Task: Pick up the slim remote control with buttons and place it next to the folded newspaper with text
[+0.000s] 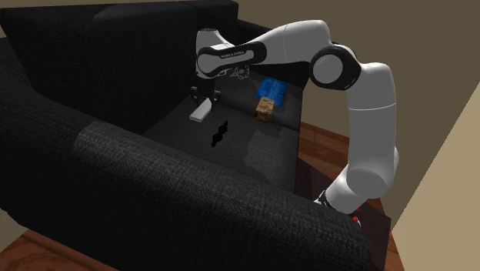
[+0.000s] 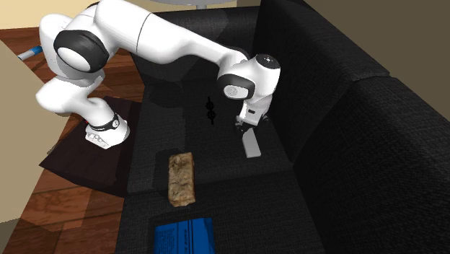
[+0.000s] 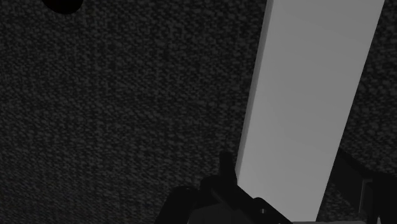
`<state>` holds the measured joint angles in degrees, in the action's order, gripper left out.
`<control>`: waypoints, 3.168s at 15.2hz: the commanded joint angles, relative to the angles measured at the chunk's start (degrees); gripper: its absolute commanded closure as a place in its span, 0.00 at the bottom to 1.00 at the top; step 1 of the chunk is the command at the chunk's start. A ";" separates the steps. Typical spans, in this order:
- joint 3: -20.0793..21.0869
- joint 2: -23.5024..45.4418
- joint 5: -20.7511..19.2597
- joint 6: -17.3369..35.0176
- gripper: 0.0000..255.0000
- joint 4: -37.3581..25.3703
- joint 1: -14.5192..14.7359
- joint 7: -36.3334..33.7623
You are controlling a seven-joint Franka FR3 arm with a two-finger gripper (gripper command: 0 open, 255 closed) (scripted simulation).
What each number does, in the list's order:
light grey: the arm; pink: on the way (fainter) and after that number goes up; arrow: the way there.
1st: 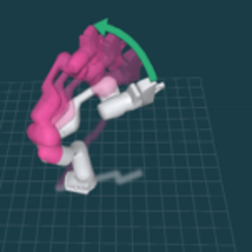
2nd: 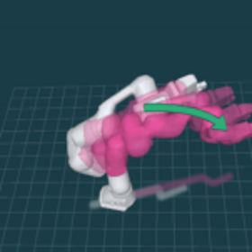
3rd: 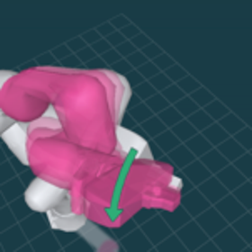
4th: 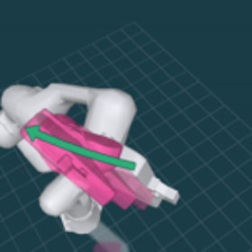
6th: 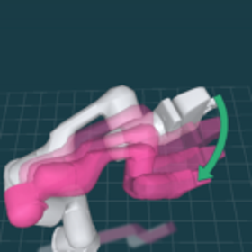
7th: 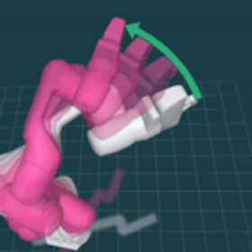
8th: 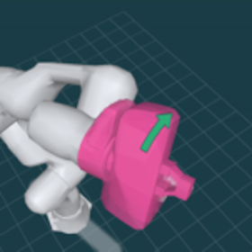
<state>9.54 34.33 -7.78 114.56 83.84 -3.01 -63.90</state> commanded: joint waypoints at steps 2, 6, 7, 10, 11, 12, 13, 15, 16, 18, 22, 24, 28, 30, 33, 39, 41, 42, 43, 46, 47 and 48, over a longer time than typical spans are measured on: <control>0.00 0.04 0.00 0.01 1.00 0.01 0.00 0.00; 0.00 0.05 0.00 -0.01 1.00 -0.02 0.01 0.00; 0.00 0.04 0.00 -0.01 1.00 0.00 0.00 0.00; 0.03 -0.28 0.06 -0.59 1.00 -0.28 -0.01 0.05; 0.07 -0.57 0.12 -1.19 1.00 -0.59 -0.02 0.10; 0.10 -0.85 0.18 -1.80 1.00 -0.93 -0.02 0.16; 0.13 -1.10 0.24 -2.43 1.00 -1.32 -0.02 0.21; 0.19 -1.60 0.35 -3.70 1.00 -2.09 -0.02 0.31; 0.22 -1.83 0.40 -4.34 1.00 -2.50 -0.02 0.36; 0.28 -2.26 0.50 -5.63 1.00 -3.37 -0.01 0.46; 0.37 -2.98 0.68 -8.31 1.00 -5.35 0.03 0.65; 0.41 -3.26 0.76 -9.68 1.00 -6.45 0.06 0.74; 0.46 -3.60 0.86 -11.90 1.00 -8.34 0.14 0.88; -0.05 -4.37 1.10 -11.43 1.00 -7.21 -1.70 3.12; -0.86 -5.11 1.42 -10.95 1.00 -6.18 -4.38 6.51; -2.61 -5.05 1.95 -10.86 1.00 -6.50 -9.51 13.34; -3.19 -4.58 2.10 -11.08 1.00 -7.31 -11.17 15.60; -3.48 -4.25 2.17 -11.24 1.00 -7.86 -11.99 16.73; -3.77 -3.87 2.24 -11.43 1.00 -8.50 -12.80 17.86; -4.61 -2.34 2.44 -12.25 1.00 -11.04 -15.22 21.21; -4.88 -1.70 2.50 -12.61 1.00 -12.10 -16.01 22.32; -5.18 -0.89 2.57 -13.07 1.00 -13.42 -16.90 23.55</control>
<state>4.62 32.42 -5.26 102.36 72.39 -19.18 -41.52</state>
